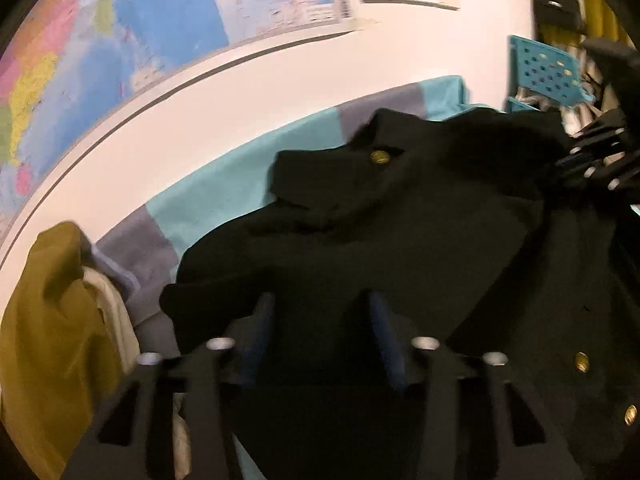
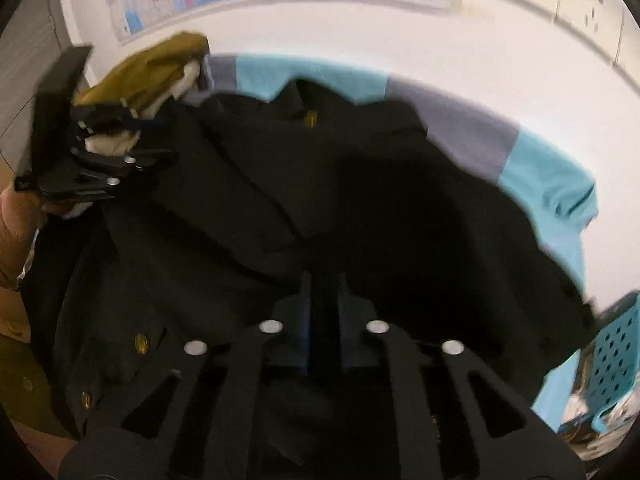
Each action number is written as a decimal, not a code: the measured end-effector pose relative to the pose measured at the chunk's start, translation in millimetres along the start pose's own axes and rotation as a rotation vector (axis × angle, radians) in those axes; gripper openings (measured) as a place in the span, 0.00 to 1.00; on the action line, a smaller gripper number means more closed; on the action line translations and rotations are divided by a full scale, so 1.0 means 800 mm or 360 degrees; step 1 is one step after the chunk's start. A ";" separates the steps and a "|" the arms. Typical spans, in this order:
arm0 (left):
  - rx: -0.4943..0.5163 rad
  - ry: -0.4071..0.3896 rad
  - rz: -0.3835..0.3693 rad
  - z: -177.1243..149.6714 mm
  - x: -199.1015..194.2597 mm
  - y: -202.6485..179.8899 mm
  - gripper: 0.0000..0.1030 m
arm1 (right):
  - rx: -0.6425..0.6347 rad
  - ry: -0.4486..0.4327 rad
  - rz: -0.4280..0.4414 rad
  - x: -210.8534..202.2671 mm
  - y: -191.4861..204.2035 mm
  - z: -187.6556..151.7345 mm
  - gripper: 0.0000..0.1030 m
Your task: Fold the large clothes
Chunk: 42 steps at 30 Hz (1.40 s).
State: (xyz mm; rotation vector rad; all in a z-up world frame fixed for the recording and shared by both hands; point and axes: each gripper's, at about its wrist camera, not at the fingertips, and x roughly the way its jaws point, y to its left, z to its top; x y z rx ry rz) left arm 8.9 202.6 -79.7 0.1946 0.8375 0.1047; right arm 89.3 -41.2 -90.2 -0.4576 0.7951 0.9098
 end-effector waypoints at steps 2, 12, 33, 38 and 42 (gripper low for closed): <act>-0.0078 -0.0019 0.0098 0.001 -0.002 0.013 0.16 | -0.0021 -0.0156 -0.0056 -0.027 0.000 0.018 0.07; -0.0292 -0.0032 0.0165 -0.017 -0.015 0.051 0.32 | 0.0048 -0.0044 -0.0180 0.042 -0.035 0.034 0.26; -0.0293 -0.0043 0.0172 -0.034 -0.033 0.039 0.62 | 0.0592 -0.0255 -0.0125 -0.045 -0.081 -0.071 0.65; -0.0402 -0.0012 -0.0065 -0.094 -0.089 0.045 0.72 | 0.0639 -0.0348 0.0017 -0.098 -0.067 -0.108 0.74; -0.0527 0.0081 -0.0298 -0.146 -0.112 0.039 0.78 | 0.0779 -0.0318 0.0051 -0.124 -0.061 -0.167 0.78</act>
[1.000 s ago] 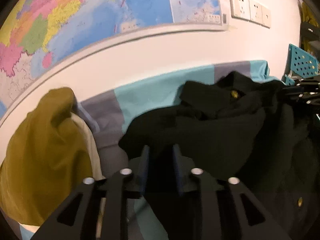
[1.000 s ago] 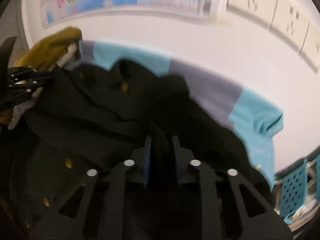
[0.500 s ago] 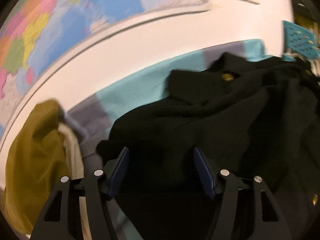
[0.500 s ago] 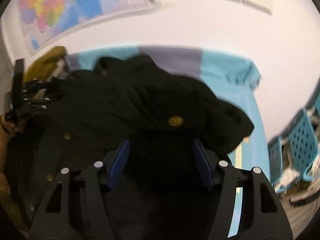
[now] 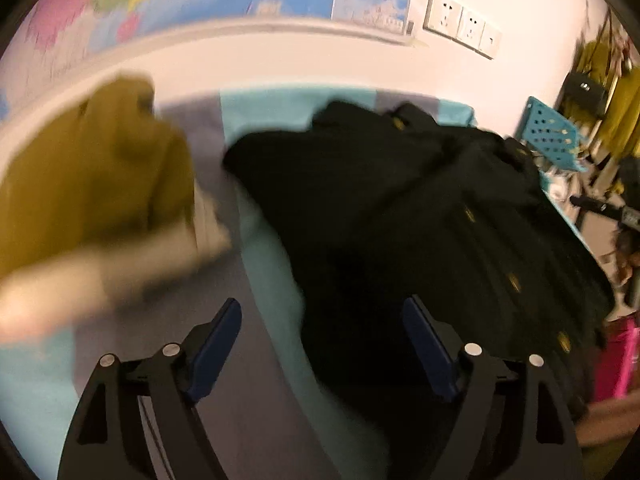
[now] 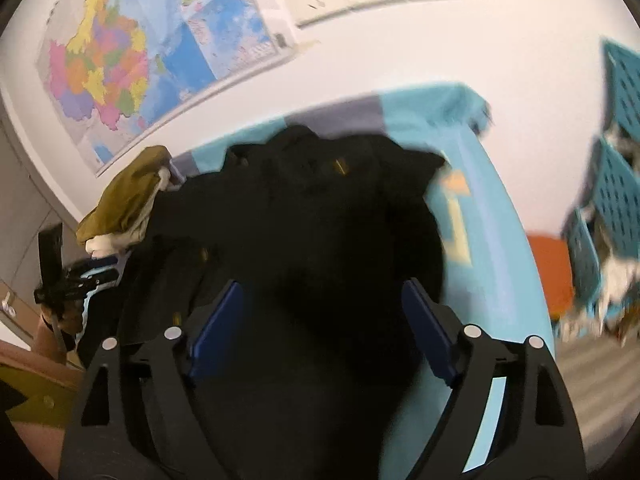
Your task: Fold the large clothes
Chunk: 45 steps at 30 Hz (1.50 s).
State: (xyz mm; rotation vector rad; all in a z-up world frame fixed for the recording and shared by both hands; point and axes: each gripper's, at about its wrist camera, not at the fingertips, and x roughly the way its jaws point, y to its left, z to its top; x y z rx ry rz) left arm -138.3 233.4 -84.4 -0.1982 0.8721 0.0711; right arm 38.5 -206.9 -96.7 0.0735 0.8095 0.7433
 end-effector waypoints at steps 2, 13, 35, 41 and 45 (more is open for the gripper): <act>-0.0066 0.0042 -0.0123 -0.026 -0.008 0.002 0.78 | 0.0086 0.0033 0.0008 -0.012 -0.015 -0.029 0.80; -0.0037 0.0187 -0.0542 -0.094 -0.023 -0.041 0.85 | 0.0222 0.0048 0.0298 -0.027 -0.017 -0.109 0.83; -0.0370 -0.0038 -0.0602 -0.066 -0.099 0.002 0.06 | 0.0084 -0.0204 0.0638 -0.107 0.059 -0.094 0.13; -0.0358 0.0136 -0.0498 -0.087 -0.072 0.010 0.08 | 0.0126 0.0032 0.0623 -0.076 0.059 -0.124 0.26; -0.0394 0.0256 -0.0491 -0.103 -0.040 0.018 0.12 | 0.0244 0.0161 0.0604 -0.045 0.044 -0.152 0.37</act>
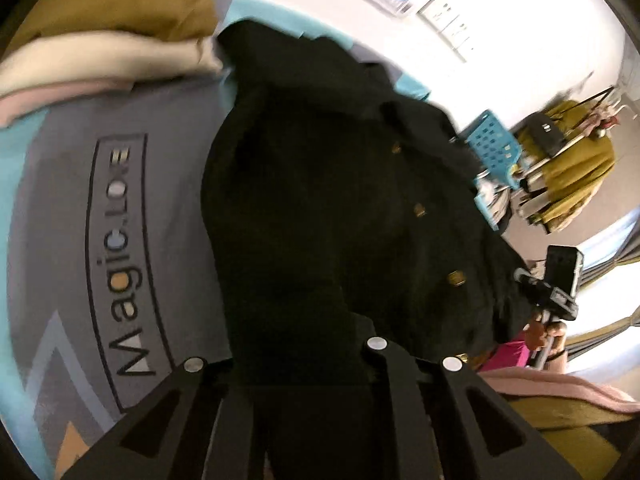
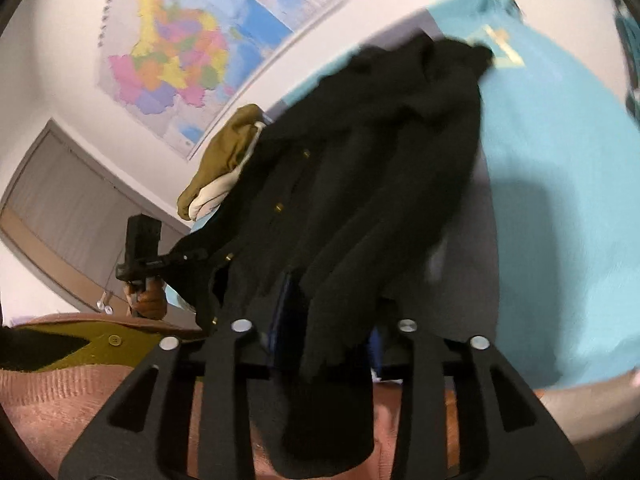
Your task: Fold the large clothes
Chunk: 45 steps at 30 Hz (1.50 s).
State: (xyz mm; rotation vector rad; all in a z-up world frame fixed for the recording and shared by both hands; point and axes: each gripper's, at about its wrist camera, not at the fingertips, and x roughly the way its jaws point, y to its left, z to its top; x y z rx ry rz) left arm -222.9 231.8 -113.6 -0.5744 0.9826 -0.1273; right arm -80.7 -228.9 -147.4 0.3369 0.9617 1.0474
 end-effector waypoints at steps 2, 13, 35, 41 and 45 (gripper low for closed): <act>0.0004 0.0023 0.0011 -0.003 0.005 0.004 0.22 | 0.0032 0.0002 -0.0016 0.000 -0.007 -0.006 0.47; 0.0121 0.0031 -0.0048 -0.009 0.012 -0.011 0.16 | 0.0052 0.0052 0.0245 0.017 0.004 -0.023 0.24; 0.0042 -0.0253 -0.0311 0.124 -0.076 -0.045 0.07 | -0.0074 -0.0482 0.0286 -0.051 0.058 0.133 0.14; 0.0035 -0.0244 -0.0284 0.187 -0.075 -0.049 0.07 | 0.0011 -0.0507 0.0275 -0.040 0.039 0.188 0.14; -0.0027 -0.0194 -0.0251 0.239 -0.058 -0.043 0.07 | 0.0098 -0.0495 0.0281 -0.025 0.020 0.234 0.14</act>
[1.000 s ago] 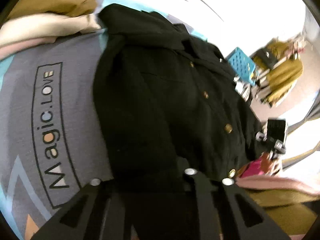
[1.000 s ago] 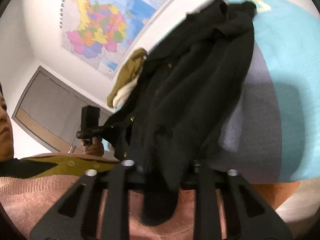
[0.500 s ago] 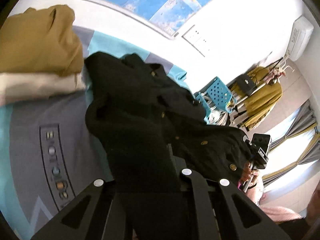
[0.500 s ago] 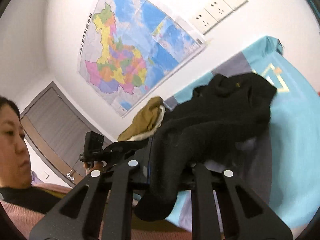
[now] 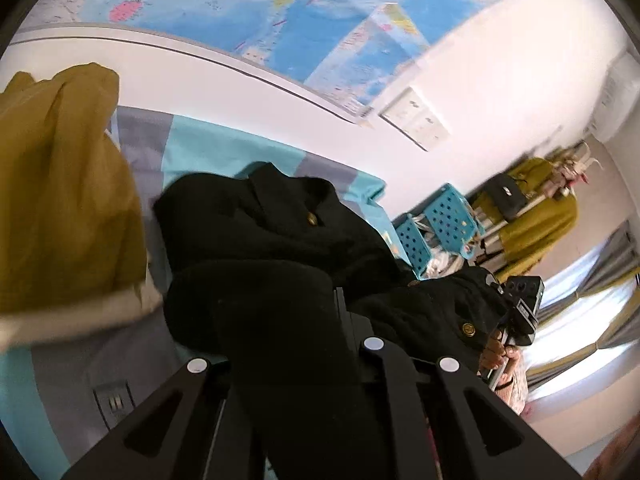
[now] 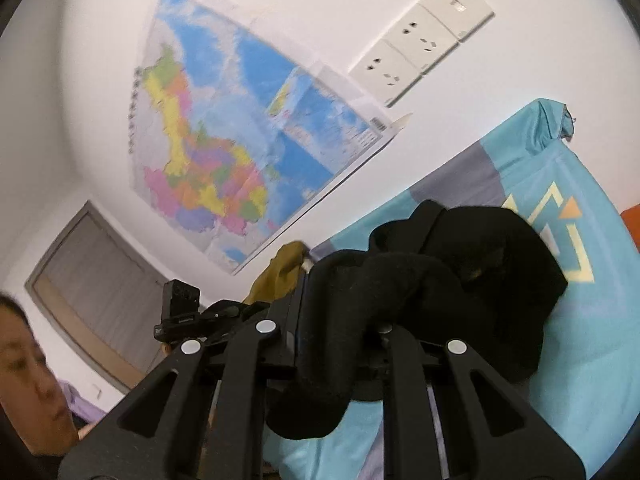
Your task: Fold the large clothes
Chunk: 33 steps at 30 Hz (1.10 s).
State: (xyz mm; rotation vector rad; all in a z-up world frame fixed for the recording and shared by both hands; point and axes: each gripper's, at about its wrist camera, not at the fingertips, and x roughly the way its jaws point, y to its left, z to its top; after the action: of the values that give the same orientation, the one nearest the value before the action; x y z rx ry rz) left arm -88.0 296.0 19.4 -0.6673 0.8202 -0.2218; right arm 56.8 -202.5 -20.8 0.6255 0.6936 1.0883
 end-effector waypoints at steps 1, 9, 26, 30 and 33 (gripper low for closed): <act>-0.0033 0.0022 0.0023 0.018 0.011 0.004 0.08 | 0.0032 0.0003 -0.0009 0.008 -0.008 0.011 0.14; -0.0278 0.0189 0.0205 0.109 0.111 0.057 0.22 | 0.0418 0.0048 -0.0211 0.080 -0.111 0.063 0.19; 0.0211 0.0035 0.0419 0.069 0.113 0.026 0.61 | -0.0296 0.0287 -0.0572 0.154 -0.046 0.039 0.68; 0.0528 0.0084 0.0466 0.040 0.140 -0.016 0.69 | -0.0661 0.0536 -0.0758 0.217 -0.026 -0.004 0.64; 0.0600 0.0189 0.0511 0.034 0.171 -0.023 0.69 | -0.0741 0.0613 -0.0881 0.246 -0.040 -0.014 0.33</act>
State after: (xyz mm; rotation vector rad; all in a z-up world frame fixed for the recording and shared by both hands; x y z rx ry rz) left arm 25.7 235.3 -37.9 -0.1653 0.9554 -0.1198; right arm 125.6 -28.0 -89.6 -0.1837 0.8417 0.8062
